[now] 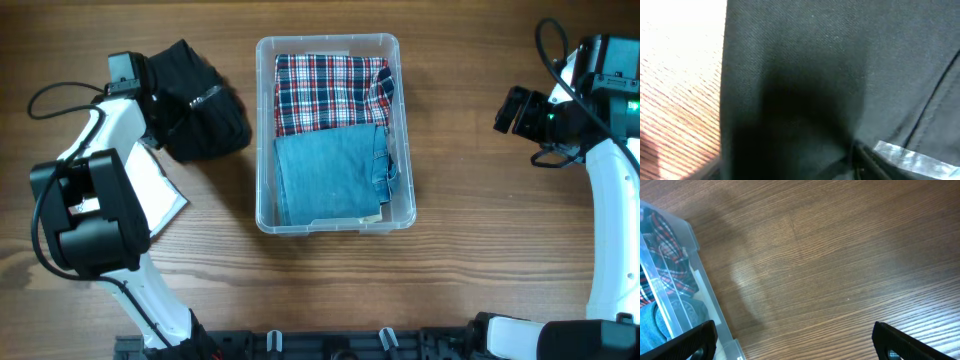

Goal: Pack container
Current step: 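Lift the black trousers with the left gripper and carry over the bin, then lower the black trousers onto the jeans and open the left gripper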

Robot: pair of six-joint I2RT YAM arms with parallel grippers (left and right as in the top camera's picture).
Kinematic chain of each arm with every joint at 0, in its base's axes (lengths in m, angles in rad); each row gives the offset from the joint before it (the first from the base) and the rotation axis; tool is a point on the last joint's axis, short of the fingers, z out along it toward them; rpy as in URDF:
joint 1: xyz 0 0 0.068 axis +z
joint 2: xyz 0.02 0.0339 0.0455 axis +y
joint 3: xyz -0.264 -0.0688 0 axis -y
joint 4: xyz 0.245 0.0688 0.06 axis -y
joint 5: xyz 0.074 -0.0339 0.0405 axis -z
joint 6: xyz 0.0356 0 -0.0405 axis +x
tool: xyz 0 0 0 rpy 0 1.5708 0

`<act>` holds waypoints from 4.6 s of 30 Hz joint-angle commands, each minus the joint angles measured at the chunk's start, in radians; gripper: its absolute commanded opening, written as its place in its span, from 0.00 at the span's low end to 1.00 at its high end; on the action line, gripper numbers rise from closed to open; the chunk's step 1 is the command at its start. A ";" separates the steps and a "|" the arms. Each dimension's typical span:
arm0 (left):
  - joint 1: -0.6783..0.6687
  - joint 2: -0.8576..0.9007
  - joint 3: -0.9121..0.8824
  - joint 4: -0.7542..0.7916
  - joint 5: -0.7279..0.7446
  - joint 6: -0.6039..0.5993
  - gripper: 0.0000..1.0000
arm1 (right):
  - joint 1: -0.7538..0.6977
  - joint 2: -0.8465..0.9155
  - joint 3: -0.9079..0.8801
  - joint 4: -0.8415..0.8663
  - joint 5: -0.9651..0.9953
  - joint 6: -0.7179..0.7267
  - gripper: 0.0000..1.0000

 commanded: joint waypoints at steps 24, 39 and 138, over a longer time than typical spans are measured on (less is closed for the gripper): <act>0.008 -0.474 -0.014 0.053 0.182 0.150 0.04 | -0.001 -0.002 -0.002 0.029 0.003 -0.013 1.00; -0.461 -0.661 -0.014 0.090 0.446 0.321 0.04 | -0.001 -0.002 -0.002 0.029 0.003 -0.012 1.00; -0.782 -0.086 0.045 -0.007 -0.021 0.082 0.04 | -0.001 -0.002 -0.002 0.029 0.003 -0.013 1.00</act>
